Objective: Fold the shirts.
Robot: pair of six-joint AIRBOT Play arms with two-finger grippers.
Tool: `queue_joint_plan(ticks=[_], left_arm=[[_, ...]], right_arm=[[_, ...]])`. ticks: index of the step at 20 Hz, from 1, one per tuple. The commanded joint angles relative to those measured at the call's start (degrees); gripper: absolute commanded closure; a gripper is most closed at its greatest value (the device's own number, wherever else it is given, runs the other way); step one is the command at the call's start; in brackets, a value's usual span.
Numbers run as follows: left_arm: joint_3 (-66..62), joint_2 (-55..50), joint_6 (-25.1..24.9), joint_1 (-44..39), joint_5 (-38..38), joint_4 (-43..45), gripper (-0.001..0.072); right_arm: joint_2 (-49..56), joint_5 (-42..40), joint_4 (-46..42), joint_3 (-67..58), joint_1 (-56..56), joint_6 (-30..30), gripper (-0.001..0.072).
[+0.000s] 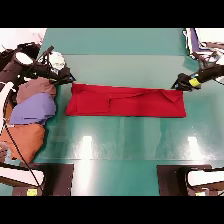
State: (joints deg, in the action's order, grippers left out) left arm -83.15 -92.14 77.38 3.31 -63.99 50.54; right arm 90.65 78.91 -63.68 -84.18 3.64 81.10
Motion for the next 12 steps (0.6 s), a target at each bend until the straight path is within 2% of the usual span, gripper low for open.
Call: queue_joint_plan(ticks=[1, 2, 3, 5, 7, 8, 12], left_arm=[[-2.4, -0.2, -1.6, -0.5, -5.2, -1.7, 0.0683], [-2.4, -0.2, -1.5, -1.1, -5.0, -1.8, 0.0683], [-2.4, -0.2, -1.4, -2.4, -4.9, -1.7, 0.0683], [-2.4, -0.2, -1.4, -6.6, -3.6, -1.7, 0.0683], [-2.4, -0.5, -1.2, -11.3, -0.3, -1.7, 0.0683], [-2.4, -0.6, -0.4, -13.3, 1.5, -1.7, 0.0683], [-2.4, -1.9, 2.1, -20.4, 7.3, -1.7, 0.0684]], right_arm=[[-3.9, -0.2, 2.8, 7.4, 8.2, -4.6, 0.0281], [-4.4, -0.3, 2.6, 9.9, 11.0, -4.8, 0.0142], [-4.4, -0.4, 2.7, 12.3, 13.8, -5.5, 0.0108], [-2.9, -0.7, 3.9, 16.2, 18.1, -7.7, 0.0118], [0.0, -0.7, 10.6, 18.7, 20.6, -11.9, 0.0123], [1.7, -0.7, 13.6, 19.0, 20.7, -13.2, 0.0152], [7.6, -1.0, 15.7, 15.3, 16.4, -13.5, 0.0165]])
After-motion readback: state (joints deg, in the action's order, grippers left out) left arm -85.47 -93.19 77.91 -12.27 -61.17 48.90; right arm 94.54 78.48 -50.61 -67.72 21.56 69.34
